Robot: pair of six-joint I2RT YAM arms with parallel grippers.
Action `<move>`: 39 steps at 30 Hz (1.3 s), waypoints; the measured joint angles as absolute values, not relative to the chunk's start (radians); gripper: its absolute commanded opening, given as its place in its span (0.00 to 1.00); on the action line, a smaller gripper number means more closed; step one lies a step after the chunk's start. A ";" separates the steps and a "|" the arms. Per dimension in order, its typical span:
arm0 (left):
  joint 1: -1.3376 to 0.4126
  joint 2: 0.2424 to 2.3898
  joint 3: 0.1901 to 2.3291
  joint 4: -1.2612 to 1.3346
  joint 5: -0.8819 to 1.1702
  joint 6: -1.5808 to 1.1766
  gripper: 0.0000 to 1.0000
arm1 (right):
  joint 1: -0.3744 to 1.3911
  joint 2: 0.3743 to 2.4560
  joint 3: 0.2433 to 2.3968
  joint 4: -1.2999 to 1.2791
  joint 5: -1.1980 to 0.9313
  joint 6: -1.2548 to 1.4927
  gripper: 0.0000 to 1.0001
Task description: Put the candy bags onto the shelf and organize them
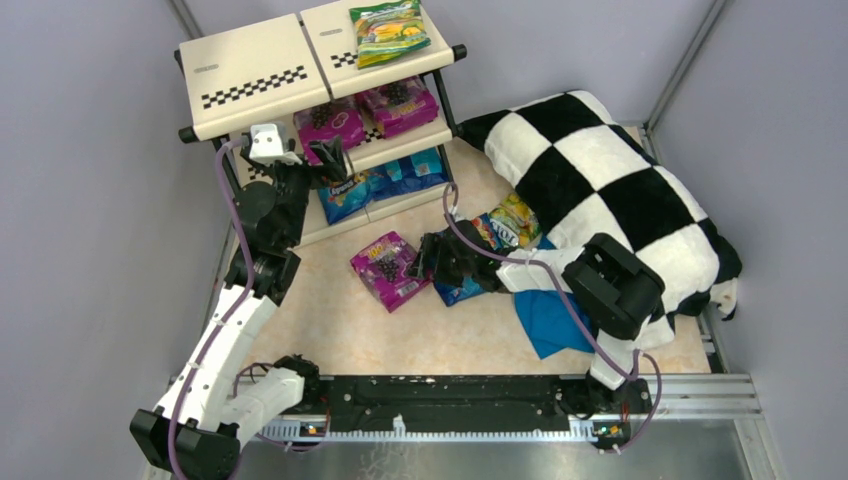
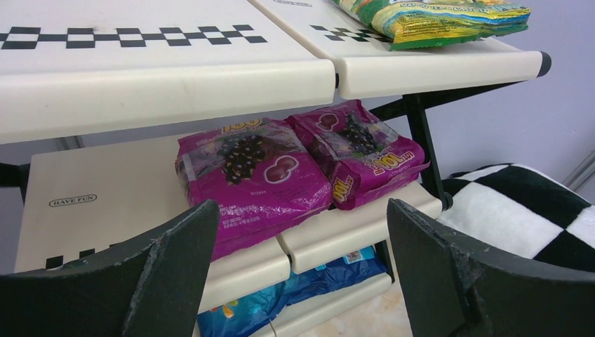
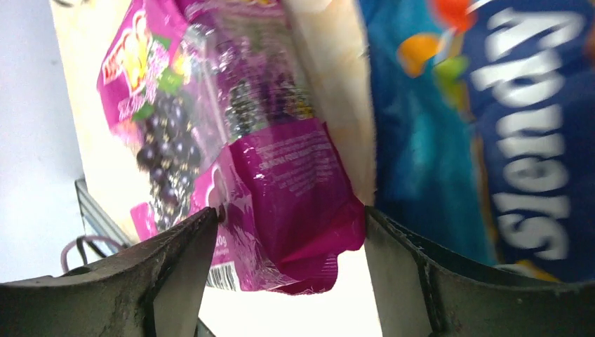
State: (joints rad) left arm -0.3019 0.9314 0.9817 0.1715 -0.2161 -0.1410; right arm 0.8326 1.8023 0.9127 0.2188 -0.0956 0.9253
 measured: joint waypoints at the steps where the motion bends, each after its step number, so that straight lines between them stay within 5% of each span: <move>1: -0.302 0.931 0.982 0.171 -0.215 -0.141 0.95 | 0.846 1.803 0.916 0.218 -0.101 0.926 0.75; 12: -0.302 0.932 0.982 0.171 -0.202 -0.152 0.96 | 0.838 1.720 0.916 0.105 -0.110 0.941 0.76; 39: -0.302 0.932 0.982 0.157 -0.202 -0.152 0.95 | 0.844 1.884 0.741 0.640 -0.225 1.386 0.67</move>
State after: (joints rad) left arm -0.3019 0.9321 0.9821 0.1566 -0.2020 -0.1516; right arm 0.8440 1.8839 0.7406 0.6403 -0.2253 1.3865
